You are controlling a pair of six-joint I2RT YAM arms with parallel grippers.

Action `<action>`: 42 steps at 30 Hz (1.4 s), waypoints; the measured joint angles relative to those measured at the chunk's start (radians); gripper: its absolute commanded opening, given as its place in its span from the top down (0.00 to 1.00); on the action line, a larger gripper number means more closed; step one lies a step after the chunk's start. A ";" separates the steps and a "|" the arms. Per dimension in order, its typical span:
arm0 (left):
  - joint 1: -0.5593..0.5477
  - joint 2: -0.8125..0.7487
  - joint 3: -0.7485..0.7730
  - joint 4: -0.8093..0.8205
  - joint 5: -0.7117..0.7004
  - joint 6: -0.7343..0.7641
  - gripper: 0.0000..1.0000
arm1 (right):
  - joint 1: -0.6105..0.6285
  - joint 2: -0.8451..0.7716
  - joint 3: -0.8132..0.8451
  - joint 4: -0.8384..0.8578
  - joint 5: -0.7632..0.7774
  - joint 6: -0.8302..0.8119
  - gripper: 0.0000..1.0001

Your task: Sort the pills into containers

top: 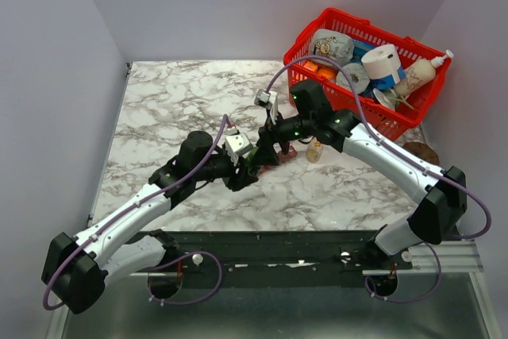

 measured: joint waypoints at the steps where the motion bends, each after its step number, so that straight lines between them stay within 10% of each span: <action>1: 0.000 0.000 0.000 0.000 -0.002 0.000 1.00 | 0.005 0.006 0.000 0.000 0.002 0.002 0.25; 10: 0.000 -0.002 0.002 -0.002 -0.024 -0.002 1.00 | 0.013 0.032 0.000 -0.010 0.010 -0.009 0.82; 24: 0.028 -0.235 -0.169 0.170 0.129 -0.111 1.00 | 0.013 -0.053 -0.095 0.077 -0.257 -0.240 0.86; 33: 0.055 -0.195 -0.154 0.195 0.278 -0.127 1.00 | 0.012 -0.016 0.000 -0.175 -0.414 -0.813 0.68; 37: 0.066 -0.163 -0.114 0.134 0.281 -0.085 1.00 | 0.011 0.040 0.085 -0.283 -0.405 -0.888 0.21; 42: 0.069 -0.153 -0.083 0.064 0.265 -0.036 1.00 | 0.011 0.056 0.124 -0.334 -0.385 -0.836 0.03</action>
